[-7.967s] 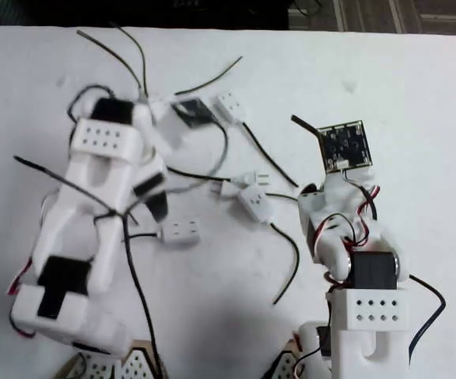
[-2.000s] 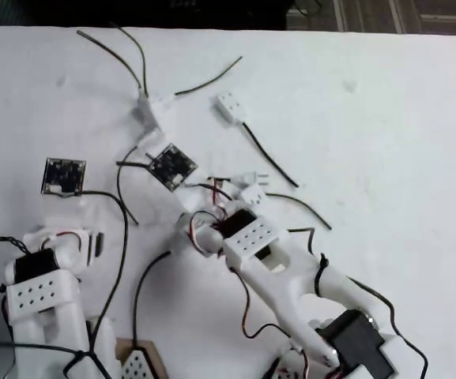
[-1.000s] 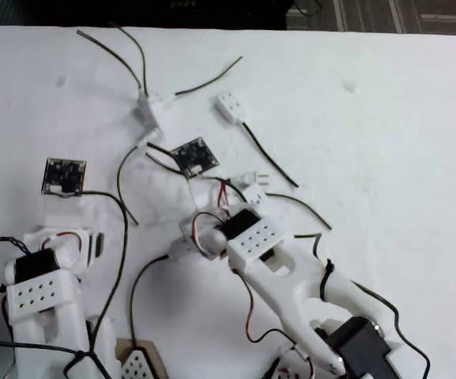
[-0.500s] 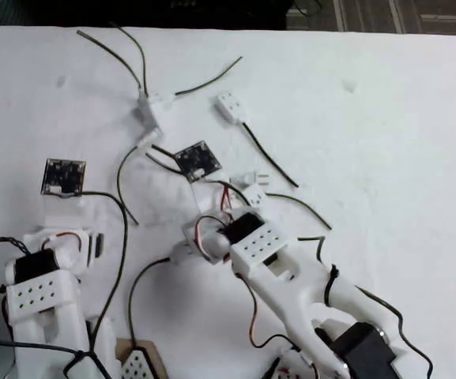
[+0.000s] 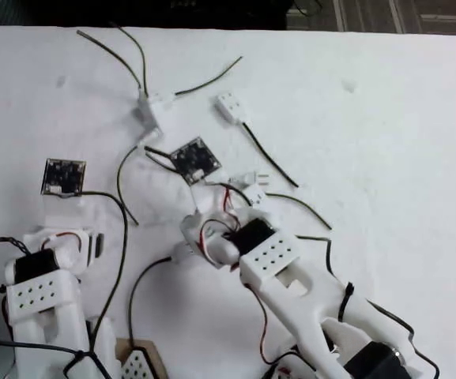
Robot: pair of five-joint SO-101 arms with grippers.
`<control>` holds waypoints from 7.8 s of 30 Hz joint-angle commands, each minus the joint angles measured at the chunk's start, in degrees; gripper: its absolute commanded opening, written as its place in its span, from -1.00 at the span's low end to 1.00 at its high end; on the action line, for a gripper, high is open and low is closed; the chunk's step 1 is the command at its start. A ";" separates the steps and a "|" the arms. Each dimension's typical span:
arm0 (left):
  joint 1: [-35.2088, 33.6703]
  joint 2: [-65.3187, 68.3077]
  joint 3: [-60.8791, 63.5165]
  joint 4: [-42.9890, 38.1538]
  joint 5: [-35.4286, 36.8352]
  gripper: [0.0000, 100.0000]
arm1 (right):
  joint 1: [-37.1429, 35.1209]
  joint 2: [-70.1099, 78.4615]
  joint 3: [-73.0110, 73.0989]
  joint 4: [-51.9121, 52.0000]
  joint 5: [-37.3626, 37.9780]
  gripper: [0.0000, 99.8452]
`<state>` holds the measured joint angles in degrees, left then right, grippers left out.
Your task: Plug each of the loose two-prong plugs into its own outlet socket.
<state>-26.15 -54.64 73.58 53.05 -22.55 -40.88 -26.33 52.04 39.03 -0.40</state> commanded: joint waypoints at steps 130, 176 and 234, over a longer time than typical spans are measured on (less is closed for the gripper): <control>5.76 -19.38 0.44 8.97 -6.07 -0.46 | 0.92 -18.86 2.99 -3.38 1.93 -0.96; 2.51 -33.98 12.66 8.26 -5.54 -0.47 | 1.80 17.19 -8.44 -21.76 8.35 -0.96; 4.00 -34.15 0.26 0.18 15.82 -0.47 | -3.82 -2.86 1.58 -15.34 8.88 -0.96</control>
<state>-15.87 -88.04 73.05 55.43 -6.99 -46.07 -32.66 54.86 29.10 7.96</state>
